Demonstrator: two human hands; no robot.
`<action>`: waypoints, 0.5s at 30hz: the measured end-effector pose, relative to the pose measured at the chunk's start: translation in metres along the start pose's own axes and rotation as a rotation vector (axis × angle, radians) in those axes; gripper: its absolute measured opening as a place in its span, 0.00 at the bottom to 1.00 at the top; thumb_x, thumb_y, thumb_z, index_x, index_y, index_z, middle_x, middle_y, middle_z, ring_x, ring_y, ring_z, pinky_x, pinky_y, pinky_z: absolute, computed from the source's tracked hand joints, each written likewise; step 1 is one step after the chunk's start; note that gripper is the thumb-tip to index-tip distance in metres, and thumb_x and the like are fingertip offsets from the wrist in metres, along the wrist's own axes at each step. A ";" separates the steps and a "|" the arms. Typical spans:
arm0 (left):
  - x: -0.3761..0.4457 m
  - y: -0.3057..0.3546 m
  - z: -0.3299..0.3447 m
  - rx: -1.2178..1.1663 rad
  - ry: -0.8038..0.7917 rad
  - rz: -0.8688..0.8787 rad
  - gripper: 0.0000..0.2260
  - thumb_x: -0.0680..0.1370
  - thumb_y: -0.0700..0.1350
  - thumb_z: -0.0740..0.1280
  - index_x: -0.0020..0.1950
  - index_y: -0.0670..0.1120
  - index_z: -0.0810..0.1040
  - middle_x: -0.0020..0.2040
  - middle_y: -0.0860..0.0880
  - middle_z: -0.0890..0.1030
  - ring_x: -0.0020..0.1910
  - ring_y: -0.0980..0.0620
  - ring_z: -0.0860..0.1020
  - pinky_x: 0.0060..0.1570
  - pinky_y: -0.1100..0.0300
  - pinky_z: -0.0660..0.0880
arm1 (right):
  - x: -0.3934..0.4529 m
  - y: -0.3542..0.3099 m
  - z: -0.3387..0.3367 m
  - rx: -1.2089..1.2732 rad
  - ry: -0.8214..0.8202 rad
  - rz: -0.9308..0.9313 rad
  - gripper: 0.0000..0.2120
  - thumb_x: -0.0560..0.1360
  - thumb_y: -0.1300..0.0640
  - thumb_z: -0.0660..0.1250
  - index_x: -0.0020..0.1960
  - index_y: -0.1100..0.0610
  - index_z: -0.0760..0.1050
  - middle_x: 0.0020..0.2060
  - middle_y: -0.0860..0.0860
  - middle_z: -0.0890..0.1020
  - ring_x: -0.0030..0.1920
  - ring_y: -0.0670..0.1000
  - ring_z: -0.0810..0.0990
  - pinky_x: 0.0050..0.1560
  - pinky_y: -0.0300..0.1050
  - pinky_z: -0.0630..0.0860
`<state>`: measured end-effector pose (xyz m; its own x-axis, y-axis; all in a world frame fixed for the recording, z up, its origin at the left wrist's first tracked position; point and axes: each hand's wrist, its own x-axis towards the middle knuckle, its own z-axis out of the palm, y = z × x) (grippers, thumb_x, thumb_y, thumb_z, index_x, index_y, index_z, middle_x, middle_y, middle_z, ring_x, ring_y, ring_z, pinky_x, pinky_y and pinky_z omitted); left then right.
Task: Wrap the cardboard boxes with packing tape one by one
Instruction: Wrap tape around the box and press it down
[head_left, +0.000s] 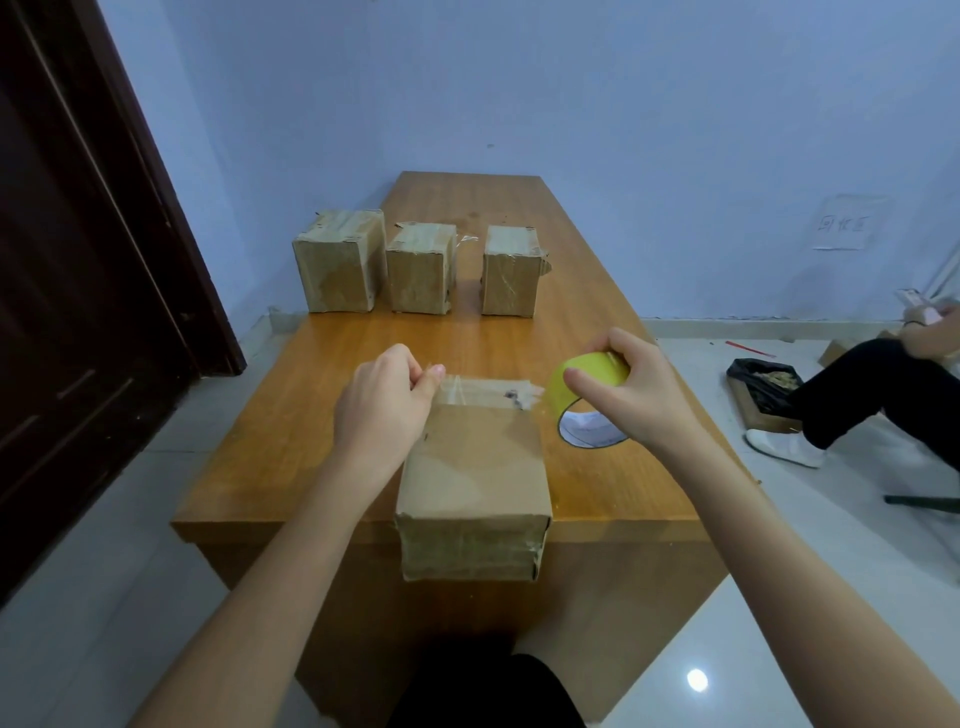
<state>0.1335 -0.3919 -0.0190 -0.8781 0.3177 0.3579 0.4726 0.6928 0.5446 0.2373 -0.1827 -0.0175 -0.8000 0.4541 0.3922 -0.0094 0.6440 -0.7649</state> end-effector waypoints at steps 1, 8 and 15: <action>0.000 0.000 0.000 -0.003 -0.005 0.002 0.10 0.78 0.53 0.63 0.42 0.48 0.71 0.34 0.51 0.75 0.33 0.54 0.74 0.29 0.62 0.68 | 0.000 0.001 0.001 -0.001 -0.007 0.008 0.07 0.69 0.56 0.72 0.41 0.56 0.74 0.40 0.60 0.77 0.38 0.50 0.73 0.36 0.42 0.69; 0.000 -0.003 -0.002 -0.085 -0.006 0.073 0.11 0.78 0.50 0.64 0.38 0.48 0.70 0.30 0.51 0.71 0.29 0.55 0.69 0.30 0.63 0.66 | 0.004 -0.001 0.005 -0.070 -0.079 0.036 0.09 0.68 0.55 0.71 0.38 0.54 0.70 0.32 0.49 0.72 0.32 0.46 0.70 0.32 0.39 0.66; -0.004 -0.007 -0.001 -0.148 0.065 0.146 0.13 0.78 0.49 0.65 0.35 0.51 0.67 0.27 0.52 0.69 0.26 0.57 0.68 0.29 0.65 0.63 | 0.013 -0.004 0.009 -0.274 -0.103 0.038 0.15 0.67 0.48 0.67 0.36 0.60 0.69 0.28 0.50 0.67 0.31 0.49 0.66 0.30 0.42 0.62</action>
<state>0.1338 -0.3983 -0.0231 -0.7948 0.3623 0.4868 0.6048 0.5385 0.5867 0.2212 -0.1846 -0.0139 -0.8535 0.4250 0.3015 0.1725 0.7764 -0.6062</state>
